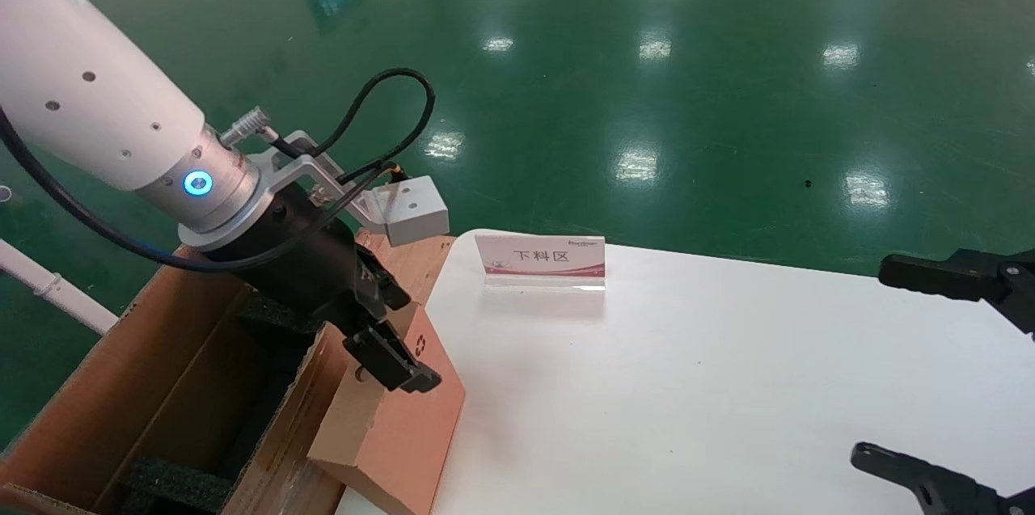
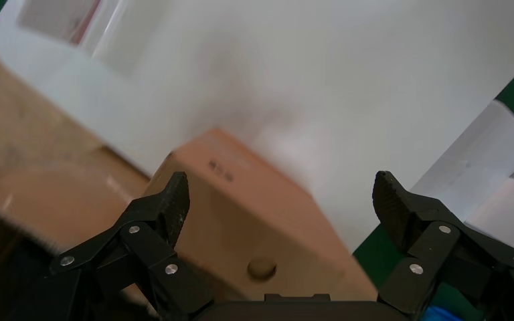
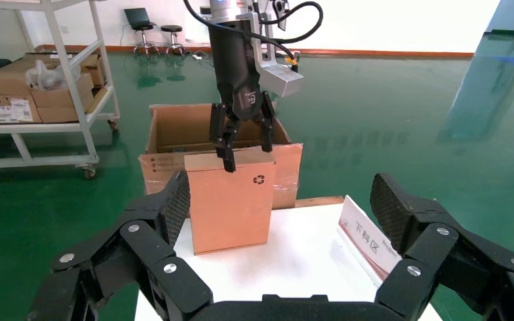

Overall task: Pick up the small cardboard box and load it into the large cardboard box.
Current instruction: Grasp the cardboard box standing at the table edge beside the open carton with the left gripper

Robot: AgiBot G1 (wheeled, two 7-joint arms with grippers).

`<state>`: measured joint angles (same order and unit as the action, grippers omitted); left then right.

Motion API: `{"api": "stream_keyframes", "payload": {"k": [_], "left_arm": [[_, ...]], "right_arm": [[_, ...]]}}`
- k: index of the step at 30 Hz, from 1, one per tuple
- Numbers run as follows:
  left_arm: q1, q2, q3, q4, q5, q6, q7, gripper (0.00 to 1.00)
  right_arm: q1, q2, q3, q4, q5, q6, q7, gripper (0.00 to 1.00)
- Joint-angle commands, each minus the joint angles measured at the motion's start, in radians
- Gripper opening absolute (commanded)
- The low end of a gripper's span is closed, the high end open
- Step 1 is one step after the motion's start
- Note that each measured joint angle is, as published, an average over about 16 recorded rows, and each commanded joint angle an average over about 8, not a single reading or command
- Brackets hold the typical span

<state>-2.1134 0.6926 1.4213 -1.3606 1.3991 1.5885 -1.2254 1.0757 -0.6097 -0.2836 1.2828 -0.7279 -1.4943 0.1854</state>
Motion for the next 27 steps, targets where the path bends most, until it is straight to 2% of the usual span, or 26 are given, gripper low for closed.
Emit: {"api": "stream_keyframes", "payload": {"k": [1,8,14,20,27], "left_arm": [[-0.049,0.012,0.063,0.0,-0.001,0.001,-0.031,1.0],[-0.165,0.075,0.288,0.0,-0.047,-0.004,-0.146,1.0],[-0.231,0.129,0.437,0.001,-0.089,-0.015,-0.216,1.0],[-0.258,0.162,0.529,0.002,-0.117,-0.033,-0.26,1.0],[-0.266,0.166,0.569,0.002,-0.14,-0.064,-0.282,1.0]], "right_arm": [[0.0,0.0,0.0,0.0,0.0,0.0,0.0,1.0],[0.0,0.0,-0.001,0.0,0.0,0.0,0.0,1.0],[0.0,0.0,-0.001,0.0,0.001,0.0,-0.001,1.0],[0.0,0.001,-0.001,0.0,0.001,0.001,-0.001,1.0],[0.0,0.001,-0.002,0.0,0.001,0.001,-0.001,1.0]]}}
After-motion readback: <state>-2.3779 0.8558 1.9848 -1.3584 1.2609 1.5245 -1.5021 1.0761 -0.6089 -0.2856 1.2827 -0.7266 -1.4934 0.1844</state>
